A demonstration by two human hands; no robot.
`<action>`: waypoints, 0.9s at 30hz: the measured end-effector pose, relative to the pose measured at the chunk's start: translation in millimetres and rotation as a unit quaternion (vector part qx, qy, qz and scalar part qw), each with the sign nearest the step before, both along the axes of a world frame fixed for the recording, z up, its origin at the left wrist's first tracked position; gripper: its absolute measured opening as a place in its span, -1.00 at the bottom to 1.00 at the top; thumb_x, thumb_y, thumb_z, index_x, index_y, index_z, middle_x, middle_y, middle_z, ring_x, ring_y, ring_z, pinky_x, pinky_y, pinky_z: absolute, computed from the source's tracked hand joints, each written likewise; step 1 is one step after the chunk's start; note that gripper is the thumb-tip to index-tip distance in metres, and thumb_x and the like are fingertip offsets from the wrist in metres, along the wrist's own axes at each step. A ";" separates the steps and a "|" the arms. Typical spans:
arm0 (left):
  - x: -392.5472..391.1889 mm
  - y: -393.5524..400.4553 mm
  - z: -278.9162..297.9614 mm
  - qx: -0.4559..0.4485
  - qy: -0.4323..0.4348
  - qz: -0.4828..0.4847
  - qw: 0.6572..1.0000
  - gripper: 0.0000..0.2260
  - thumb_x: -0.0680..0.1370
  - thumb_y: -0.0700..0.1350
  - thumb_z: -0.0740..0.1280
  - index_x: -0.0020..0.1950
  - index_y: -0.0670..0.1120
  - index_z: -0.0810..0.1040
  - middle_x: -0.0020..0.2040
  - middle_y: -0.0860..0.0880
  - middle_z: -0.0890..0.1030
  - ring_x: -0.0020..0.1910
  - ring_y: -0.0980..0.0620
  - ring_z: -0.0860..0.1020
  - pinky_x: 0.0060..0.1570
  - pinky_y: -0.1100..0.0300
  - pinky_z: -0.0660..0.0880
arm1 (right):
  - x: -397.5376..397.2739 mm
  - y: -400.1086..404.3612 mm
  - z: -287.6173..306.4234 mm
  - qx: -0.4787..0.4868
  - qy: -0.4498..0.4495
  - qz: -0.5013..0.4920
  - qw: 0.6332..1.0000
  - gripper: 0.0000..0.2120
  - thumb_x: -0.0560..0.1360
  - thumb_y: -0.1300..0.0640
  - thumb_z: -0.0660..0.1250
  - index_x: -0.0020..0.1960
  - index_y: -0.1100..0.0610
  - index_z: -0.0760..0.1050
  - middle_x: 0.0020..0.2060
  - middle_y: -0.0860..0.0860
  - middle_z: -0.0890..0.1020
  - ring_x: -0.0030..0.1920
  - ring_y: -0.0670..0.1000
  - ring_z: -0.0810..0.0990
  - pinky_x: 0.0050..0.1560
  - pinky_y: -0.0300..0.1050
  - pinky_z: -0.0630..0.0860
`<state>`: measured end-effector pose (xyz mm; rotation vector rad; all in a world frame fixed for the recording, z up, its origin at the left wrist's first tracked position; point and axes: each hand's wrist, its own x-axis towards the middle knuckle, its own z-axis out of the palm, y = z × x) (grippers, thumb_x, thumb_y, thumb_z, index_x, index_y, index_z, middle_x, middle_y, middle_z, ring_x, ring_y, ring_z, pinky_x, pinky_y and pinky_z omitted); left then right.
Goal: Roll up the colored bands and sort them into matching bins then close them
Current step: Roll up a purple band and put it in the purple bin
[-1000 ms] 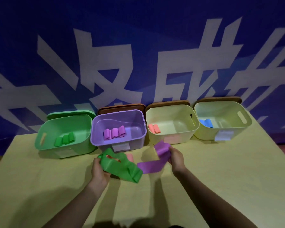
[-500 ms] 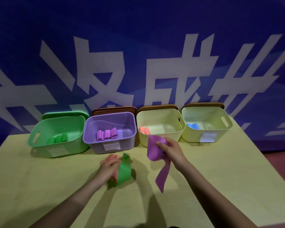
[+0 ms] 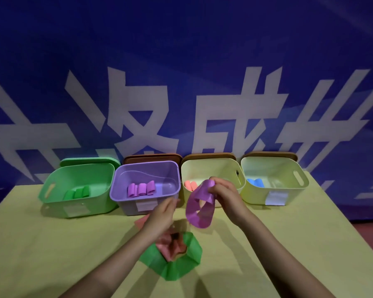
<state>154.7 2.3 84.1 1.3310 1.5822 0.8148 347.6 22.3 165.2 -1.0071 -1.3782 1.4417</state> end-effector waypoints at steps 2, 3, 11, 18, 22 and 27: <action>4.6 6.4 11.7 0.032 -0.053 0.014 0.998 -0.76 0.67 -0.01 0.07 0.19 0.10 0.49 0.23 0.04 0.52 0.24 0.07 0.45 0.26 0.10 0.38 | 1.3 2.1 9.3 -0.005 0.048 0.013 0.999 -0.91 0.27 0.20 0.22 -0.37 0.17 0.33 -0.49 -0.07 0.40 -0.42 -0.13 0.40 -0.38 -0.28 0.31; 7.9 8.5 18.9 0.046 -0.068 0.013 0.997 -0.74 0.67 0.00 0.05 0.25 0.09 0.48 0.26 0.07 0.49 0.27 0.10 0.42 0.26 0.15 0.36 | 1.9 3.1 15.0 -0.006 0.070 0.017 0.997 -0.85 0.22 0.17 0.27 -0.37 0.19 0.30 -0.49 -0.06 0.38 -0.44 -0.12 0.38 -0.41 -0.29 0.31; 40.0 6.2 40.9 -0.060 -0.226 -0.108 0.966 -0.75 0.65 -0.06 0.16 -0.05 0.02 0.63 -0.18 0.12 0.68 -0.17 0.21 0.62 -0.06 0.32 0.49 | 11.9 15.6 43.7 0.000 0.108 -0.027 0.994 -0.85 0.19 0.18 0.29 -0.35 0.20 0.33 -0.49 -0.01 0.40 -0.45 -0.06 0.36 -0.45 -0.27 0.32; 26.7 -19.8 4.8 -0.136 -0.272 -0.052 0.951 -0.77 0.40 -0.04 0.39 -0.09 -0.18 0.53 -0.34 -0.05 0.62 -0.37 0.05 0.55 -0.25 0.16 0.45 | 63.1 20.3 51.1 0.051 0.073 -0.139 0.986 -0.85 0.48 0.18 0.26 -0.15 0.26 0.52 -0.44 0.10 0.57 -0.43 0.01 0.53 -0.40 -0.21 0.40; 25.1 -18.6 13.6 -0.159 -0.349 0.008 0.923 -0.73 0.43 0.03 0.39 -0.07 -0.16 0.54 -0.28 -0.12 0.60 -0.34 -0.02 0.54 -0.16 0.11 0.42 | 68.9 15.5 35.4 0.032 0.045 -0.163 0.985 -0.86 0.56 0.24 0.25 -0.14 0.21 0.54 -0.42 0.11 0.57 -0.44 0.03 0.55 -0.44 -0.22 0.44; 20.1 -9.1 25.3 -0.177 -0.379 0.039 0.907 -0.70 0.54 0.09 0.24 0.10 -0.06 0.60 -0.11 -0.07 0.57 -0.23 0.04 0.53 -0.24 0.20 0.56 | 80.1 16.3 24.1 0.035 0.038 -0.216 0.975 -0.75 0.47 0.12 0.36 -0.06 0.34 0.53 -0.35 0.15 0.55 -0.36 0.06 0.53 -0.36 -0.18 0.46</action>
